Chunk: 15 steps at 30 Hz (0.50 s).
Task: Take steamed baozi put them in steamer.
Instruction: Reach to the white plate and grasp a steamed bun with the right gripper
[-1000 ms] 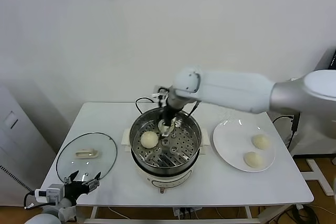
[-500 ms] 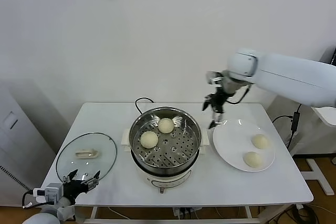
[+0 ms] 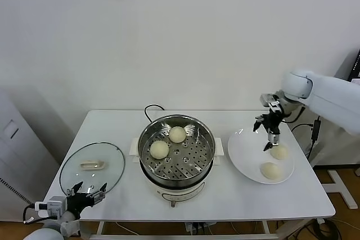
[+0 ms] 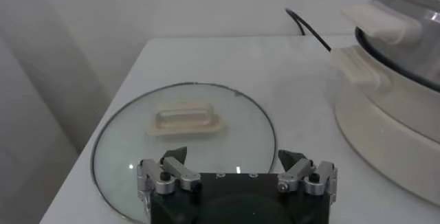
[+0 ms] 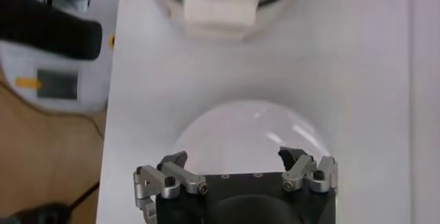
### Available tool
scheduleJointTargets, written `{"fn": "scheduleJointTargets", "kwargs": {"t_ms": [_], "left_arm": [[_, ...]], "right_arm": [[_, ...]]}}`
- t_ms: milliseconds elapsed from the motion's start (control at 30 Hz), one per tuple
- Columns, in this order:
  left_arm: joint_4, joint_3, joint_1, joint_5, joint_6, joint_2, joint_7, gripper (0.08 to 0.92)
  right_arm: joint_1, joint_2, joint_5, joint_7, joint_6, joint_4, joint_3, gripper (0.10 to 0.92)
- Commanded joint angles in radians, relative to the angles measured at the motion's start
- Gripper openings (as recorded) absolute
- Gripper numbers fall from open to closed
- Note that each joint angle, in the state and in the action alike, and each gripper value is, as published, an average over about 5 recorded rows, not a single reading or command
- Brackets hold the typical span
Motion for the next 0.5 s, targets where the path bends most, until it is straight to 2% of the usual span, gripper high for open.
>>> {"fn": "scheduleJointTargets", "kwargs": {"t_ms": [33,500], "left_arm": [[0.0,0.0,0.002,0.0,0.001,0.0,0.0,0.823],[0.007,0.003,0.007,0.004,0.001,-0.002,0.0,0.823]], "right_arm": [[-0.214,-0.033,-0.185,-0.026,0.099,-0.105,0.171,0.823],[-0.397,0.002,-0.28,0.004,0.138,-0.177,0.319,0.823]]}}
